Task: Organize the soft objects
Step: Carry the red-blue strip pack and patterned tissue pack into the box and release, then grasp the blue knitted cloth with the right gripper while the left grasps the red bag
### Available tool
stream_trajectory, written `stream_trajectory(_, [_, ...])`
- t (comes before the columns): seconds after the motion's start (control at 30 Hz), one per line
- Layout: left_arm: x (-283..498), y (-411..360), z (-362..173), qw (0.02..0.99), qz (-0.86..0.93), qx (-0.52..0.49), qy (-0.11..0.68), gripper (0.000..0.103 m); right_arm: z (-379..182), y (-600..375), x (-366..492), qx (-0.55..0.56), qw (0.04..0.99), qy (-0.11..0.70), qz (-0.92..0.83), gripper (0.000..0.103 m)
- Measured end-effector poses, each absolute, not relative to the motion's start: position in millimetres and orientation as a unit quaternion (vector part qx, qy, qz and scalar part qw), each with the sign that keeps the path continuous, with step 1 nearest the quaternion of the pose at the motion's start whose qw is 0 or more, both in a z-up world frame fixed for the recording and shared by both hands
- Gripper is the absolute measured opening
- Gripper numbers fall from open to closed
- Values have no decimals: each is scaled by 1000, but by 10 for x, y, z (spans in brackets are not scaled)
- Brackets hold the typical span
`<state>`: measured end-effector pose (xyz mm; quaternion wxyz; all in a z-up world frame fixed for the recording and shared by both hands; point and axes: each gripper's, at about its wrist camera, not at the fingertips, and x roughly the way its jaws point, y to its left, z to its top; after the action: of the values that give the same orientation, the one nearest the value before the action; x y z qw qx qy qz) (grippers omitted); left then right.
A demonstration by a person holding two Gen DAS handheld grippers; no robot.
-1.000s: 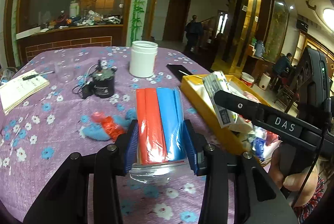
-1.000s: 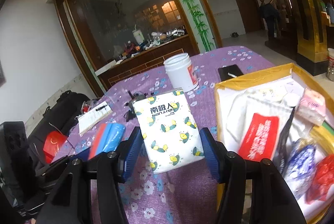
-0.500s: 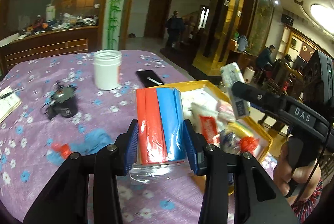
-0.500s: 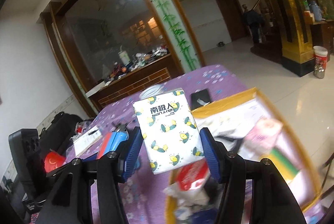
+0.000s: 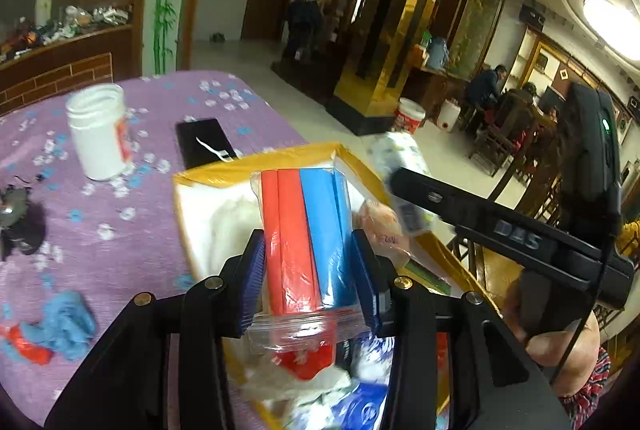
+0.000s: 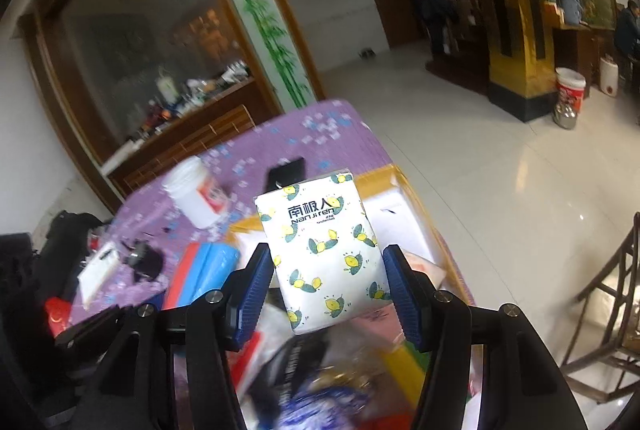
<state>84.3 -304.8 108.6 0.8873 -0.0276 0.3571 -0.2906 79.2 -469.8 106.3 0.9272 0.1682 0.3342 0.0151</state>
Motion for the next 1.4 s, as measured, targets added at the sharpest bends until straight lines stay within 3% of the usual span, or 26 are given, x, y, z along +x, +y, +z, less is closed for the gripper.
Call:
stream_trajectory(0.33, [745, -3430, 809, 880, -297, 12, 371, 40, 712, -4833, 1128, 188, 908, 375, 4, 61])
stream_trajectory(0.4, [725, -3425, 828, 879, -303, 9, 368, 45, 703, -4827, 1128, 188, 908, 373, 5, 63])
stream_trajectory(0.47, [709, -3411, 854, 878, -308, 4, 367, 63, 710, -4839, 1114, 189, 909, 372, 3, 64])
stream_trajectory(0.53, [695, -3388, 885, 878, -311, -3, 363, 69, 751, -4854, 1080, 195, 909, 368, 3, 64])
stream_trajectory(0.97, [388, -2980, 1019, 875, -323, -23, 360, 69, 1072, -4683, 479, 235, 921, 306, 56, 68])
stream_trajectory(1.4, [116, -2062, 916, 887, -289, -43, 357, 69, 1058, -3724, 369, 203, 911, 331, 135, 69])
